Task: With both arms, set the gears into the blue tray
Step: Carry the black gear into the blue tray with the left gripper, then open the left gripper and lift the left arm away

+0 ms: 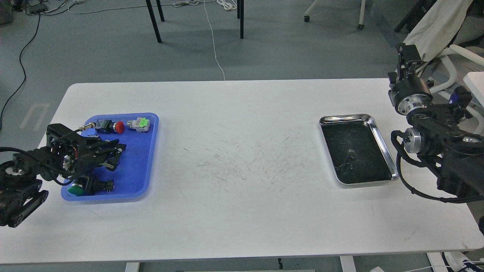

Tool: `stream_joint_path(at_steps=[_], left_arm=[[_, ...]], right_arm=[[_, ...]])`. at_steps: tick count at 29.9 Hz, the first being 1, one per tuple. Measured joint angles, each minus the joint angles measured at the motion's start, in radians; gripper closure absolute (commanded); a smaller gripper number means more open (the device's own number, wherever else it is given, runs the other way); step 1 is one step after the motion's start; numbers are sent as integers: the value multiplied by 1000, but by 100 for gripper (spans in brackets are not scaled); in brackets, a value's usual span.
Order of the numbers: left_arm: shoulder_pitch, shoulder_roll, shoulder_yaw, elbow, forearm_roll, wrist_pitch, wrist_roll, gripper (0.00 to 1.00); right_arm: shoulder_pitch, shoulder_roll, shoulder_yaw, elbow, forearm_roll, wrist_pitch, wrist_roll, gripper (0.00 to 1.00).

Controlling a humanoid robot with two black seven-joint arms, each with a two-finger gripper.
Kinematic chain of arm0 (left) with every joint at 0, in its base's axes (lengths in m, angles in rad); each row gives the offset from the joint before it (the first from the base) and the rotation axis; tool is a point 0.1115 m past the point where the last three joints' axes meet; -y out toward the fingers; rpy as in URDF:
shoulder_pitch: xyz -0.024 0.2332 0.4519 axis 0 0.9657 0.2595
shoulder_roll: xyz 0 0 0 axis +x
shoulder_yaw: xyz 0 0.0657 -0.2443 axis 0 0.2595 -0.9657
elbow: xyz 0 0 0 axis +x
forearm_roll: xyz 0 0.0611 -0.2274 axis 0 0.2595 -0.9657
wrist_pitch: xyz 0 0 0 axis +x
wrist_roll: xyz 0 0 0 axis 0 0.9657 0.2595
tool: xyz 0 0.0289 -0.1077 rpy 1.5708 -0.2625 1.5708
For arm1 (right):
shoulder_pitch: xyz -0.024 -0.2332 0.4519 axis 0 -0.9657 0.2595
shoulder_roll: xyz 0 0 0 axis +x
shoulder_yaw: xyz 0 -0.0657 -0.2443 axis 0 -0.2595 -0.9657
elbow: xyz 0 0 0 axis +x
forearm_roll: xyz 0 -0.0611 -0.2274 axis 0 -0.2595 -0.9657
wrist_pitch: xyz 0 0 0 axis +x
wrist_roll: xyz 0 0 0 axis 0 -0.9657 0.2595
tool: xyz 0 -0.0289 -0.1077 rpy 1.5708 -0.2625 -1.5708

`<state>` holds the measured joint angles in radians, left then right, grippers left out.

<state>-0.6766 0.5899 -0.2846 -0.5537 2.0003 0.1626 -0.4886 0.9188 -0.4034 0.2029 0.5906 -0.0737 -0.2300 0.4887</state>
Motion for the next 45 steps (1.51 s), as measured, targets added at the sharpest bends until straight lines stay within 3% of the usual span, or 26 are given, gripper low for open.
stream_joint_path(at_steps=[11,16,20,27,35,40,45], left_arm=[[0,2,31,11,-96,-8,0,60],[0,4,37,10,-136,-8,0,59],[-7,9,39,8,-162,-7,0,51],[-75,69,36,-12,-408,-31,0,48],[-214,164,25,-23,-1019,-207,0,47],[-230,194,28,-22,-1455,-352,0,41],[-233,209,-7,-51,-1646,-429,0,36]], right_arm=[[-1,-2,0,1,0,0,0,6],[-2,-4,0,0,0,0,0,6],[-2,-6,0,0,0,0,0,6],[-9,-8,1,0,0,0,0,6],[-14,-8,1,1,0,0,0,6],[-15,-8,0,0,0,1,0,6],[-15,-5,1,4,0,0,0,5]])
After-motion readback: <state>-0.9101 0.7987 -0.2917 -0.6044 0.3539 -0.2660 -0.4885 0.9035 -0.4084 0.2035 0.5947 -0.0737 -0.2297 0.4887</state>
